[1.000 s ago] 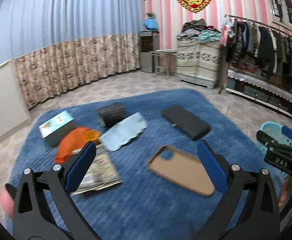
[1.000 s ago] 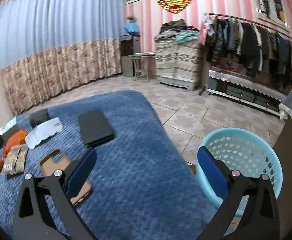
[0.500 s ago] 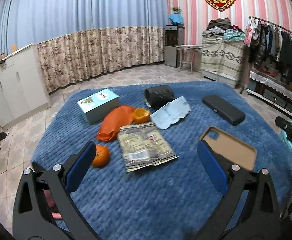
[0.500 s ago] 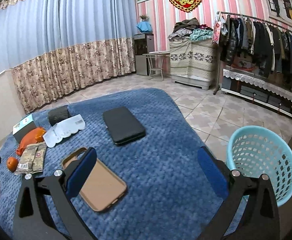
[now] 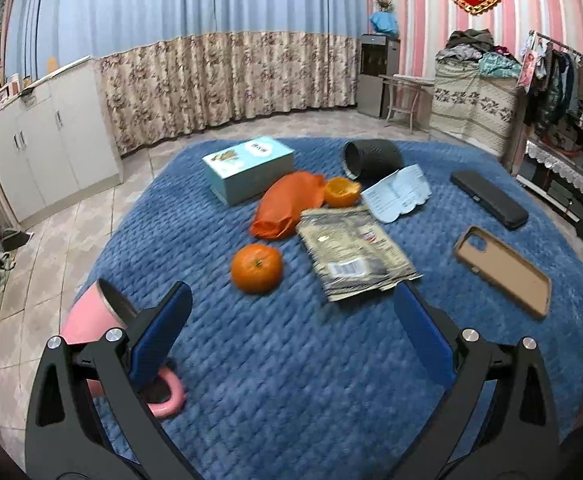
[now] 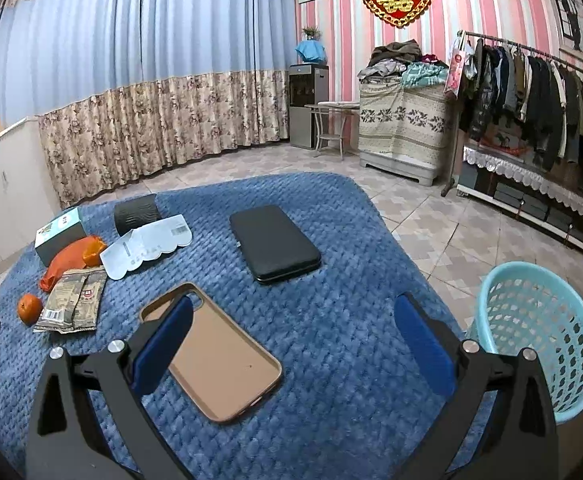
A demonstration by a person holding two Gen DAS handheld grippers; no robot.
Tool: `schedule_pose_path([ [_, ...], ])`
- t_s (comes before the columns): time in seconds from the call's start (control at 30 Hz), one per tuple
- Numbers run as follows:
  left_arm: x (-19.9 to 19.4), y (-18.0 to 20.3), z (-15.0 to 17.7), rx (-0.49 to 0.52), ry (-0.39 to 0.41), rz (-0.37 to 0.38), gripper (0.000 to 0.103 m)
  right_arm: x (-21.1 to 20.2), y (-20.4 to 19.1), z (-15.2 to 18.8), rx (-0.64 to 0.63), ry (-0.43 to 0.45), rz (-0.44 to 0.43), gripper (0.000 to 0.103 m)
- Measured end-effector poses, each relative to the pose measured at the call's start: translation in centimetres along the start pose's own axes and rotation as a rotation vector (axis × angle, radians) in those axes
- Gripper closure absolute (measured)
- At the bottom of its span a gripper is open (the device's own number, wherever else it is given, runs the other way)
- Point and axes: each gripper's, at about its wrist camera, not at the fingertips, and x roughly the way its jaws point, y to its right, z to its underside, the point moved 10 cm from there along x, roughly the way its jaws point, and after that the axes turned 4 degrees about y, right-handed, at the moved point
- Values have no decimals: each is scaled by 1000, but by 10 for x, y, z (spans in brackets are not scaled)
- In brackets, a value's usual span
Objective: Collect trash
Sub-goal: 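Move both open tools back over the rug toward the remaining items, then grasp the mandarin orange with the left tool while the right tool grasps the beige snack wrapper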
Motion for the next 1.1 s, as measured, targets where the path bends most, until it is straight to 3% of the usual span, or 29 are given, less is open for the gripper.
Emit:
schedule_pose_path([
  [0.23,14,-10,7,-14,-31,-7,6,10,3,2,30,-11,27,5],
  [0.5,43,-15,-4,-25,-28,-30,7,29,-4,14,56,-77,-13,5],
  [0.6,60,-17,-7,5,-38,-50,20,33,-8,16,70,-91,-32,5],
  [0.77,86,-22,4,11,-99,-85,23,37,-14,17,41,-98,-43,5],
  [0.9,102,-23,10,-7,-157,-68,29,43,-19,22,44,-127,-62,5],
  [0.97,110,-24,13,-28,-191,-50,47,44,-23,22,37,-128,-67,5],
  [1.1,110,-26,12,-50,-192,-21,62,43,-34,24,8,-131,-72,5],
])
